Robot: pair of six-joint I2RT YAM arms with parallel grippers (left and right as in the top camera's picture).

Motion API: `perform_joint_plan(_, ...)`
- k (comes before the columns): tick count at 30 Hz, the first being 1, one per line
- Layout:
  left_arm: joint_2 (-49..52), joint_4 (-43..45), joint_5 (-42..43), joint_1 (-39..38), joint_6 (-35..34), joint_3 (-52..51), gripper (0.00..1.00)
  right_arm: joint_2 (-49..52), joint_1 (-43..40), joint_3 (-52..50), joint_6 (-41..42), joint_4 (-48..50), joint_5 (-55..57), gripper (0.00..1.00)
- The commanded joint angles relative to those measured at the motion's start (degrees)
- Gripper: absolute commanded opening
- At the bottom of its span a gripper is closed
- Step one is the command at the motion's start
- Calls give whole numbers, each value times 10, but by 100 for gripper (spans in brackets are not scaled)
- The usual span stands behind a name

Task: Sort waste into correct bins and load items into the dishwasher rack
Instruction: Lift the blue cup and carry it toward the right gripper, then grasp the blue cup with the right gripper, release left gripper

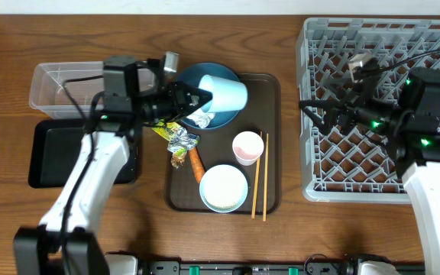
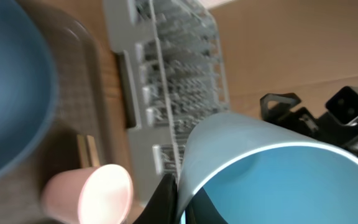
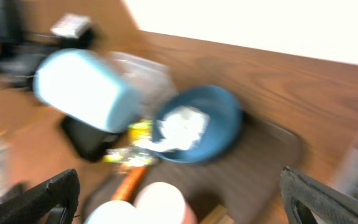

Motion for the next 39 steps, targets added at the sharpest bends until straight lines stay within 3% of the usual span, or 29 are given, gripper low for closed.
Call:
perform_joint_plan(1, 37, 54, 82, -16, -106, 10, 6, 33, 1, 10, -13, 20, -181, 99)
perform_joint_plan(10, 58, 254, 107, -76, -252, 10, 6, 109, 6, 10, -12, 54, -213, 99)
perform_joint_plan(28, 58, 259, 47, -147, -260, 10, 6, 128, 71, 10, 5, 145, -226, 98)
perform_joint_plan(35, 58, 259, 43, -150, -260, 10, 6, 128, 73, 10, 55, 196, -226, 70)
perform_joint_plan(39, 58, 259, 43, -150, -260, 10, 6, 128, 73, 10, 55, 197, -225, 66)
